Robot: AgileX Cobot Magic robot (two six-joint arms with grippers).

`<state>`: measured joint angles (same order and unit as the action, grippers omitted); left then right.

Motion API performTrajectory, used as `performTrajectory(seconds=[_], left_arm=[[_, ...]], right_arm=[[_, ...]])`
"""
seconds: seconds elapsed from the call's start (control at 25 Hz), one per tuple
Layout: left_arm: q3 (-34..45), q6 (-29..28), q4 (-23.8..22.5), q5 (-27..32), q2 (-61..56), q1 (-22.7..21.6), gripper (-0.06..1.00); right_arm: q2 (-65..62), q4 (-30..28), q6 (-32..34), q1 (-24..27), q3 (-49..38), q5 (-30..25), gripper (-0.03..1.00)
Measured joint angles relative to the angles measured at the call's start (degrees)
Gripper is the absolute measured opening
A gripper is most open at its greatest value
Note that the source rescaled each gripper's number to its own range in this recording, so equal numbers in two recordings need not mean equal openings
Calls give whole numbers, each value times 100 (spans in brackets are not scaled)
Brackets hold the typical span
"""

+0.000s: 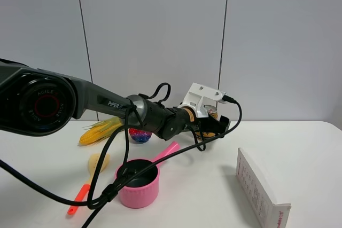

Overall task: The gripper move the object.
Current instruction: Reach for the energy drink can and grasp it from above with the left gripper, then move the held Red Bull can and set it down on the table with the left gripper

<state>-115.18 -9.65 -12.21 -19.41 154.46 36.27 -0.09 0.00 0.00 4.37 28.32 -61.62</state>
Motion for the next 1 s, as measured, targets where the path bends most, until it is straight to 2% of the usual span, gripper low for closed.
performTrajectory(seconds=[0.08,0.12,0.16,0.2,0.24,0.32,0.52,0.64,0.76,1.0], left_arm=[[0,-6,4,0,0,0,98],[0,-17,4,0,0,0,89],[0,-25,4,0,0,0,66],[0,-25,4,16,0,0,29],[-4,-25,-5,37,0,-8,0],[-30,-4,-57,155,0,-8,5],[-88,-4,-132,403,-50,-13,4],[-77,-36,-167,774,-194,-13,4],[-58,-324,-217,1528,-493,-7,4],[-26,-1302,-222,2968,-1554,147,4]], right_arm=[[0,0,0,0,0,0,100],[0,0,0,0,0,0,100],[0,0,0,0,0,0,100],[0,0,0,0,0,0,100],[0,0,0,0,0,0,100],[0,0,0,0,0,0,100],[0,0,0,0,0,0,100],[0,0,0,0,0,0,100],[0,0,0,0,0,0,100],[0,0,0,0,0,0,100]])
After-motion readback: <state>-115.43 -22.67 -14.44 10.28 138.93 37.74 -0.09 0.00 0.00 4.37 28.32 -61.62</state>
